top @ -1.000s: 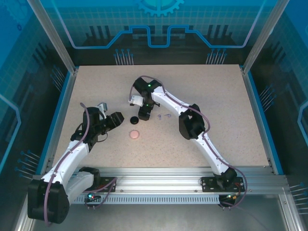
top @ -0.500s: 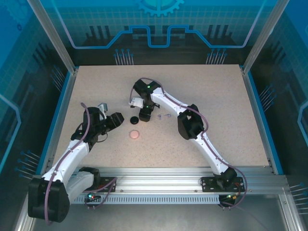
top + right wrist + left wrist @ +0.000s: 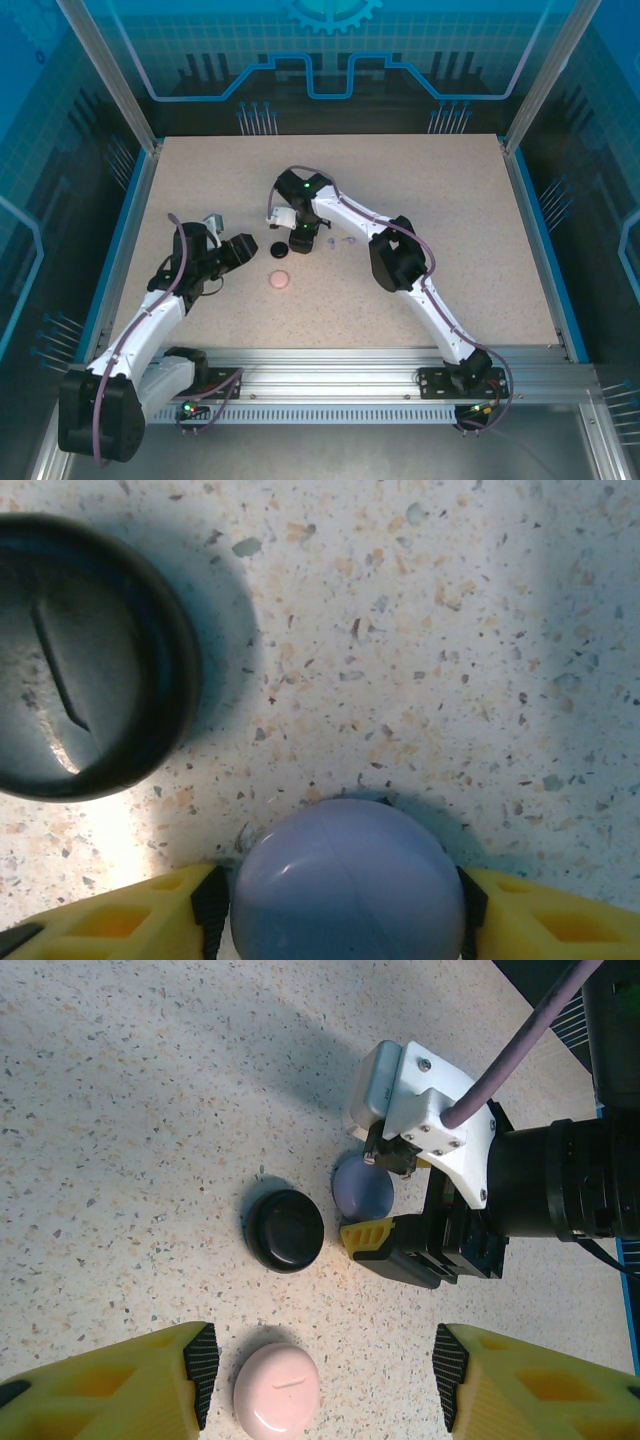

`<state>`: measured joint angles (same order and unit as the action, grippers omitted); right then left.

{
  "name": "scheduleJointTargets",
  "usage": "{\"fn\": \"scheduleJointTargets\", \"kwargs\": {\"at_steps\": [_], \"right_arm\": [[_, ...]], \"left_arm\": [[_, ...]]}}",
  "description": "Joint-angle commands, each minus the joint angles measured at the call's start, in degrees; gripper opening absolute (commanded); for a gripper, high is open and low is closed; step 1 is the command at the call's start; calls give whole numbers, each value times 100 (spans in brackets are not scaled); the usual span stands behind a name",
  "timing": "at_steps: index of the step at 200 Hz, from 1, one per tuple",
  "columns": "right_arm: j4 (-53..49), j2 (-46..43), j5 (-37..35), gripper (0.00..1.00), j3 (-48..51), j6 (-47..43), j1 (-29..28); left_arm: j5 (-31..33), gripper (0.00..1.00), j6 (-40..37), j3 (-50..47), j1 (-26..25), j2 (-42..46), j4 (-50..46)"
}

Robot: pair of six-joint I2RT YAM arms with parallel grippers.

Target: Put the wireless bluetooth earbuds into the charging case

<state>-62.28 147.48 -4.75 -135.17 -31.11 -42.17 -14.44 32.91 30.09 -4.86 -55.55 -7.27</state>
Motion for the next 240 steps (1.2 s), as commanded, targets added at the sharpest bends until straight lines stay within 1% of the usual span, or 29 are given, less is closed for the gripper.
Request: {"fn": "scheduleJointTargets", "kwargs": {"at_steps": [1,21,39,70,99,119,130,149,179,217,240], "right_arm": [[-535,-35,-595,59,176,-2013,15],[-540,-72,-541,53,183,-1946,21],[-539,-139,-442,50,199,-1849,51],[-395,-431,-203,48,420,-1650,144],[34,-975,27,48,1014,-1483,243],[367,-1386,289,48,1496,-1310,338],[591,-1808,422,48,1842,-1217,384],[1064,-2427,668,48,2576,-1060,446],[1870,-3435,971,48,3784,-857,485],[2778,-4500,1399,48,5061,-571,465],[2985,-4791,1533,48,5466,-454,434]], "left_arm": [[-112,61,-100,-64,72,16,-76],[-121,61,-99,-72,72,52,-94],[-122,61,-97,-77,73,88,-113],[-151,61,-66,-82,73,141,-121],[-401,61,136,-117,73,89,139],[-733,61,360,-152,73,-49,526],[-986,62,504,-157,74,-165,806],[-1457,62,818,-161,65,-427,1352],[-2015,61,1387,-118,-1,-858,2324],[-2383,62,1825,136,-443,-1451,3179],[-2449,64,2016,280,-749,-1795,3633]]}}
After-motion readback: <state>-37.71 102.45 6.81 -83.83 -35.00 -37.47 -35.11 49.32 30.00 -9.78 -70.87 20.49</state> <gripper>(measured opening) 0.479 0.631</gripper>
